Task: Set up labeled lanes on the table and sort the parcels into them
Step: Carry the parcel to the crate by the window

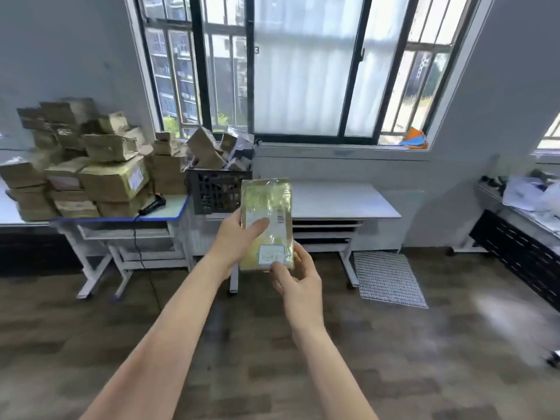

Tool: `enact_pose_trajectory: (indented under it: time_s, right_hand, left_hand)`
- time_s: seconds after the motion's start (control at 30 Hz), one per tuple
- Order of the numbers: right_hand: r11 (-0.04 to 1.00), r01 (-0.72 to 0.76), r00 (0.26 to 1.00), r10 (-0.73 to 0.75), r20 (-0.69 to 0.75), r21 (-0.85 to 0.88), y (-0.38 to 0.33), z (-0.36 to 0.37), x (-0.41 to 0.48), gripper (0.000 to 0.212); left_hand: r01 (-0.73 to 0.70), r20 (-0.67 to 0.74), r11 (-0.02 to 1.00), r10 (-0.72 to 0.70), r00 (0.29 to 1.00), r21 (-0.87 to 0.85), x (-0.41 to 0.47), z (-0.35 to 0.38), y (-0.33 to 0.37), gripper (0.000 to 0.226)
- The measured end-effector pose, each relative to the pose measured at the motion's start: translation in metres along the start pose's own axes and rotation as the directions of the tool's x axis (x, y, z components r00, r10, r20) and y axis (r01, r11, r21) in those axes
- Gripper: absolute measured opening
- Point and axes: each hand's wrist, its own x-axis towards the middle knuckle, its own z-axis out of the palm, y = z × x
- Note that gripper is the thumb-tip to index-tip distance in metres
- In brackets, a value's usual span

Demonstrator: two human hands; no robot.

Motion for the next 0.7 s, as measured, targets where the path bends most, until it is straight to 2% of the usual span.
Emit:
enact_pose_trajectory:
  time_s: [0.23,0.33,0.53,0.7]
  right_hand:
    - [0.999,-0.045,0.999,0.045,-0.011,0.001,0.02,0.073,0.187,0.024]
    - [0.994,-0.007,1.0,0.007,0.003,-0.11,0.024,0.091,0.253,0.022]
    - [0.906,0.142,0.989,-0.115,0.092,-0.399,0.038,0.117,0.371,0.021]
    - [0.947,0.15,0.981,-0.107,0.163,-0.284,0.049,0.145,0.476,0.033]
  left_hand:
    - [-0.001,0.021,0.989,0.005,1.0,-0.15,0.178,-0.048,-0.012,0.015]
    - [-0.017,0.011,0.985,0.02,1.0,-0.172,0.24,-0.06,-0.008,0.023]
    - [-0.017,-0.054,0.974,0.005,0.999,-0.228,0.348,-0.081,-0.019,0.017]
    - [-0.03,-0.101,0.982,0.011,0.995,-0.187,0.433,-0.081,-0.029,0.016]
